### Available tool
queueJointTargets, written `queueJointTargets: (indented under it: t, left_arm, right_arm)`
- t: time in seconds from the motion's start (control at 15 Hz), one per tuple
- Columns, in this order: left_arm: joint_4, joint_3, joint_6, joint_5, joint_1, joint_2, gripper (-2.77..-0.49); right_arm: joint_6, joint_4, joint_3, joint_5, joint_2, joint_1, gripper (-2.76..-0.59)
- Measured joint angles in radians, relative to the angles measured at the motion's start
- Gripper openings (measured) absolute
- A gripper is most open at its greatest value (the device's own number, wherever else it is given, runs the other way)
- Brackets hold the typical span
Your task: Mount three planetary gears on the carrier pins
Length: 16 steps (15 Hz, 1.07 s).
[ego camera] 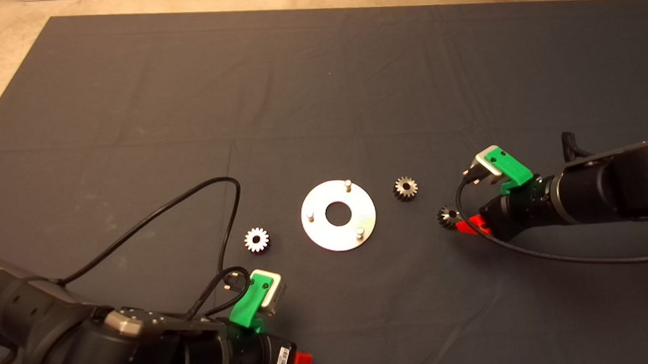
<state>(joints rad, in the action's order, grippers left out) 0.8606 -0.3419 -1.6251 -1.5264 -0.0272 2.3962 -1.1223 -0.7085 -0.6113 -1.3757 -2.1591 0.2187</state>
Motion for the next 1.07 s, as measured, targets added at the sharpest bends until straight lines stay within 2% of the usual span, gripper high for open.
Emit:
queueJointTargets:
  t: [0.27,0.4,0.6,0.87,1.07]
  left_arm:
    - [0.001,0.000,0.000,0.000,0.000,0.000,-1.19]
    - [0.002,0.000,0.000,0.000,0.000,0.001,-1.19]
    - [0.004,0.000,0.000,0.000,0.000,0.001,-1.19]
    - [0.005,0.000,0.000,0.000,0.000,0.001,-1.19]
    - [0.005,0.000,0.000,0.000,0.000,0.000,-1.19]
  right_arm:
    - [0.003,0.000,-0.014,0.010,-0.051,-0.023,-1.15]
    - [0.008,0.001,-0.030,0.011,-0.053,-0.029,-1.15]
    - [0.047,0.001,-0.063,0.004,-0.055,-0.031,-1.15]
    - [0.061,0.002,-0.076,0.005,-0.058,-0.031,-1.15]
    - [0.064,0.001,-0.134,0.004,-0.063,-0.033,-1.15]
